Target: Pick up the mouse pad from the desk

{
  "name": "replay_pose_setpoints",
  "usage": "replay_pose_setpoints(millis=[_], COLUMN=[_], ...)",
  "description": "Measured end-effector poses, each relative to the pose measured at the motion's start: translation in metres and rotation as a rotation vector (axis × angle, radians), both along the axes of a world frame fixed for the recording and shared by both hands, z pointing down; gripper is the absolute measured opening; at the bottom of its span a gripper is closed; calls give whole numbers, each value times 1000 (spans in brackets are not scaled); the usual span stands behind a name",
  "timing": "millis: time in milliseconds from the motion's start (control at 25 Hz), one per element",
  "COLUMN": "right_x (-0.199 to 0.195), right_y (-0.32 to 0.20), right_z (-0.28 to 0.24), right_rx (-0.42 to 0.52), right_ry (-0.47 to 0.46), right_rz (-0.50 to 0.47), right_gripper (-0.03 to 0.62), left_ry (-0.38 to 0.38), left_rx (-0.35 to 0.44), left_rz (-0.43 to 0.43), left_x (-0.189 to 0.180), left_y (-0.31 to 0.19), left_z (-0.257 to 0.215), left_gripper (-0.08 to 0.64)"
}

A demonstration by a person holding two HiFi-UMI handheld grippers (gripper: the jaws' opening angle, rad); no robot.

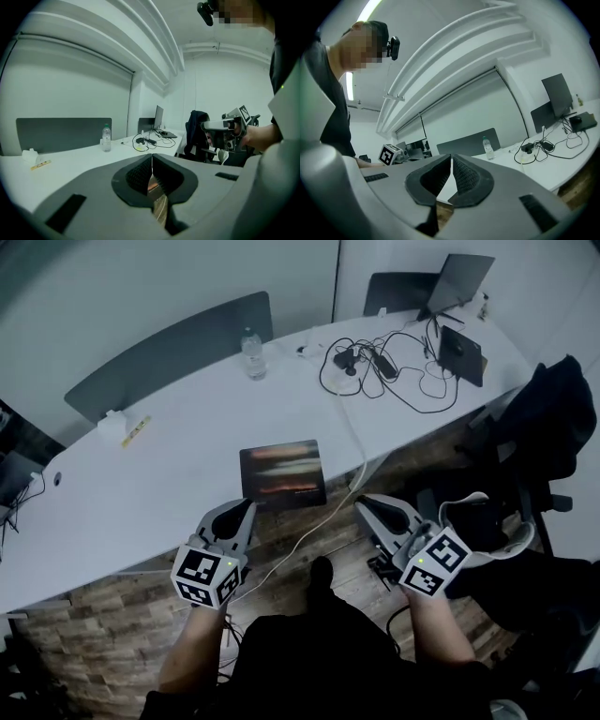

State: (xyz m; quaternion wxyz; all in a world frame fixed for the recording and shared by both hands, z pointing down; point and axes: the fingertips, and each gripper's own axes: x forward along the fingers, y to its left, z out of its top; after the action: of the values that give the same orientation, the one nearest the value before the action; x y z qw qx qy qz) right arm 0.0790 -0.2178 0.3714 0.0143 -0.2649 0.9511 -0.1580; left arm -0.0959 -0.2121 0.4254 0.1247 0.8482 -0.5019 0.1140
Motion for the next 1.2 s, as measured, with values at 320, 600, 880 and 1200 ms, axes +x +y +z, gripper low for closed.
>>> replay_pose_setpoints(millis=[320, 600, 880, 1200], right_x=[-24, -61, -72, -74], right_y=[-32, -16, 13, 0], right_z=[7, 14, 40, 69], right_rx=[-24, -62, -114, -168], right_ry=[34, 23, 72, 70], right_rz=[-9, 78, 125, 128], right_gripper=[-6, -6, 35, 37], left_ry=[29, 18, -50, -120], left_rx=[-9, -64, -130, -190], left_rz=[14, 150, 273, 344], left_x=[-17, -29, -24, -16], left_y=[-32, -33, -33, -57], left_z=[11, 44, 97, 143], left_gripper=[8, 160, 320, 424])
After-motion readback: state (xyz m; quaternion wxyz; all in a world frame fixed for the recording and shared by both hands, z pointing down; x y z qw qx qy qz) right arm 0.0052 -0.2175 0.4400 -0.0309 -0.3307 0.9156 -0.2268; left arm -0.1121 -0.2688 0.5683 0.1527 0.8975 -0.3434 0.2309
